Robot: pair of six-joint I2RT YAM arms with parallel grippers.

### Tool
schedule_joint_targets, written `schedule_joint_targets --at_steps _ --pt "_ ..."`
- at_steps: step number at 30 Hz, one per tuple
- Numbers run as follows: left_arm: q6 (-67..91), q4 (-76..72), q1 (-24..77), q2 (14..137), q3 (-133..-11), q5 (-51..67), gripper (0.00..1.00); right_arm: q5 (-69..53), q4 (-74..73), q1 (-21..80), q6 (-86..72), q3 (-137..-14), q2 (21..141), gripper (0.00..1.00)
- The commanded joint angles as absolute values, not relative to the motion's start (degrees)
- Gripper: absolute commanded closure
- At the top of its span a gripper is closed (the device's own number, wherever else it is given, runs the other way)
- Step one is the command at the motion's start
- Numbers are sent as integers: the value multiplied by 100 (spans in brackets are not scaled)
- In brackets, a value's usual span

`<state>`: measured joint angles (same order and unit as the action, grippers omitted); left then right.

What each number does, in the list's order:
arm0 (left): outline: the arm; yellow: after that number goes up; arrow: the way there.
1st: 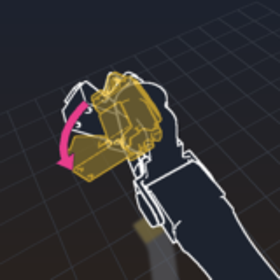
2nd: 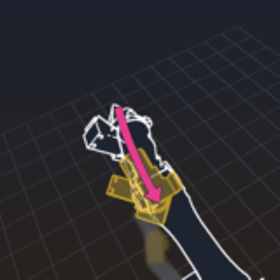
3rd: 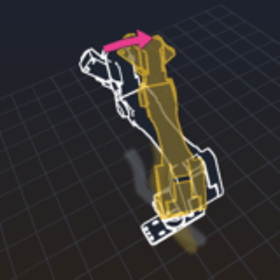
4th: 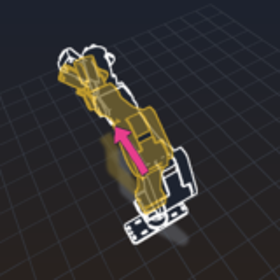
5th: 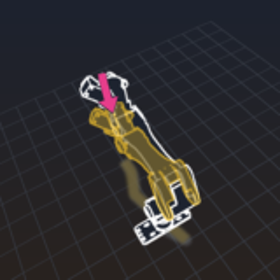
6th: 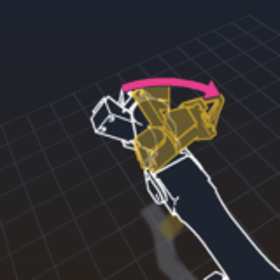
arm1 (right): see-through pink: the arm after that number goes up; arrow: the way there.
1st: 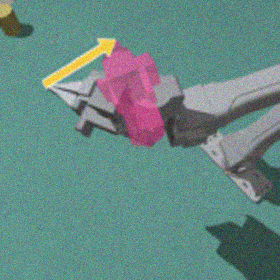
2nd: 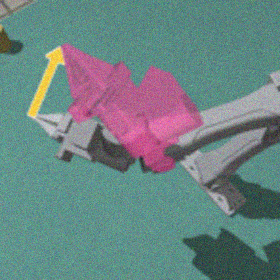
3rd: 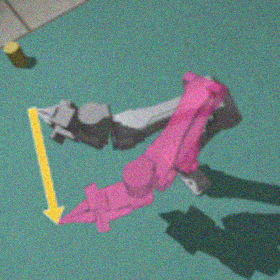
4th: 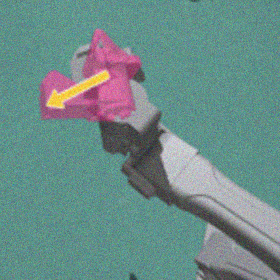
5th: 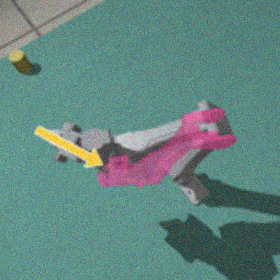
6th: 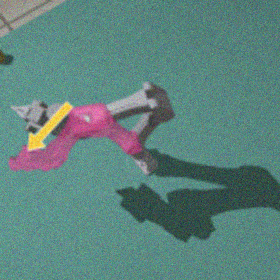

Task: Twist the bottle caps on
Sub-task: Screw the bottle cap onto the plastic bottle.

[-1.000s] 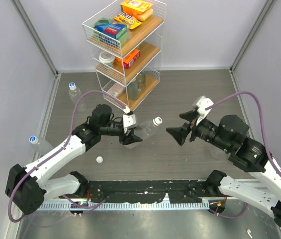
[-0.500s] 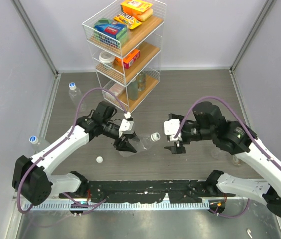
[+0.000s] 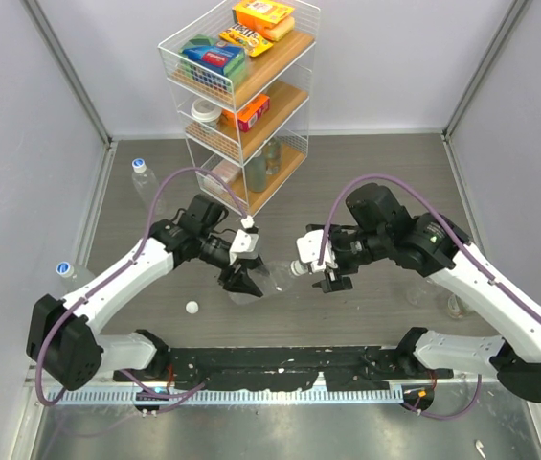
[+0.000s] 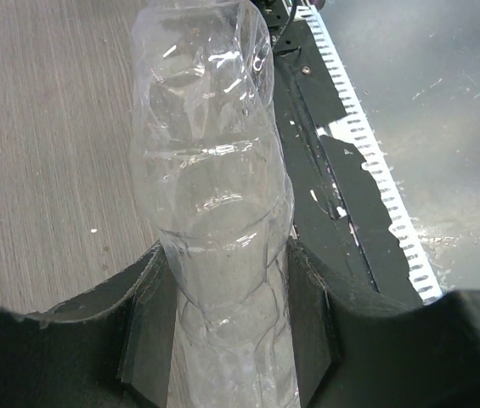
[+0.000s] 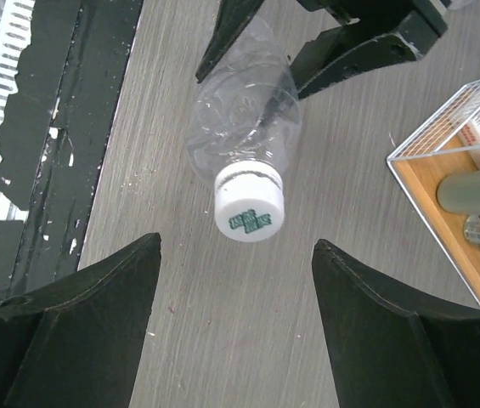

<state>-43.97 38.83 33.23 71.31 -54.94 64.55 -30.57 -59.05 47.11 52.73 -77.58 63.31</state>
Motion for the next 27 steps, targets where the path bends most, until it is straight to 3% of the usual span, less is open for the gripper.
schedule_joint_targets --at_steps 1,27 --pt "-4465 4104 3287 7347 -5880 6697 100 -3269 -5915 4693 5362 -7937 6319 24" --pt "-4491 4219 3296 7603 -5959 6776 100 -3208 -5967 4702 5150 -8068 6776 41"
